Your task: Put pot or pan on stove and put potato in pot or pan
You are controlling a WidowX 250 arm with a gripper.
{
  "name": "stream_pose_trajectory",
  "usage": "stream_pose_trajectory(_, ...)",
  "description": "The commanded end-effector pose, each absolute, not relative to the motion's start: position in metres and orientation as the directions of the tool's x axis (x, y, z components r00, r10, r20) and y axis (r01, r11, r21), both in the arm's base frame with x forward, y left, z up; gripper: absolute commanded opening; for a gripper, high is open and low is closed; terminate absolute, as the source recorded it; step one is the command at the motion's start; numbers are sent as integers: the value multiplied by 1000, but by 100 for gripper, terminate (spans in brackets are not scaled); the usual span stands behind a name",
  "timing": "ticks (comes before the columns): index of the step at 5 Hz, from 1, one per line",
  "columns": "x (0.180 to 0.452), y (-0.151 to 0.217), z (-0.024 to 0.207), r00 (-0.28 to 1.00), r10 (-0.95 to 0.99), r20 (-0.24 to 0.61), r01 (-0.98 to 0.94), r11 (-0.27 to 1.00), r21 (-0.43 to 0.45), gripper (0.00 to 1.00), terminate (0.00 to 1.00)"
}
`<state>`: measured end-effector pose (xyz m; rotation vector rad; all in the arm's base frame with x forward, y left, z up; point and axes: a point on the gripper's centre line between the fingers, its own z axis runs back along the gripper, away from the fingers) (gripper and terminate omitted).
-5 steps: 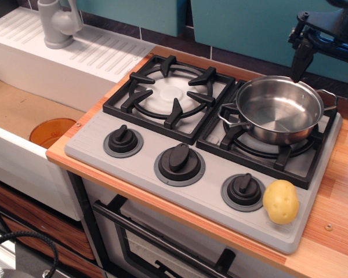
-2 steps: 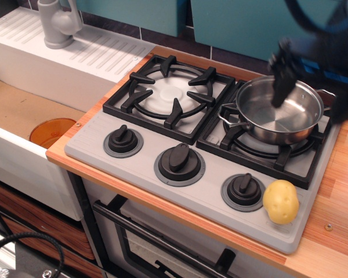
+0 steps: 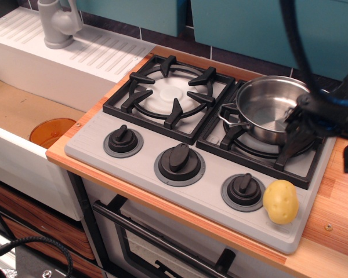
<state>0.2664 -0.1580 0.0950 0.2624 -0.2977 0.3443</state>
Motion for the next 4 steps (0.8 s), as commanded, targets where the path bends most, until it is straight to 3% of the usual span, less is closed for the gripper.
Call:
stream_pose_trajectory(1, 258, -164, 88, 857, 301, 418, -383, 915, 127, 100, 0)
stream_pose_trajectory(4, 245, -165, 51, 813, 313, 490, -396, 915, 72, 100, 0)
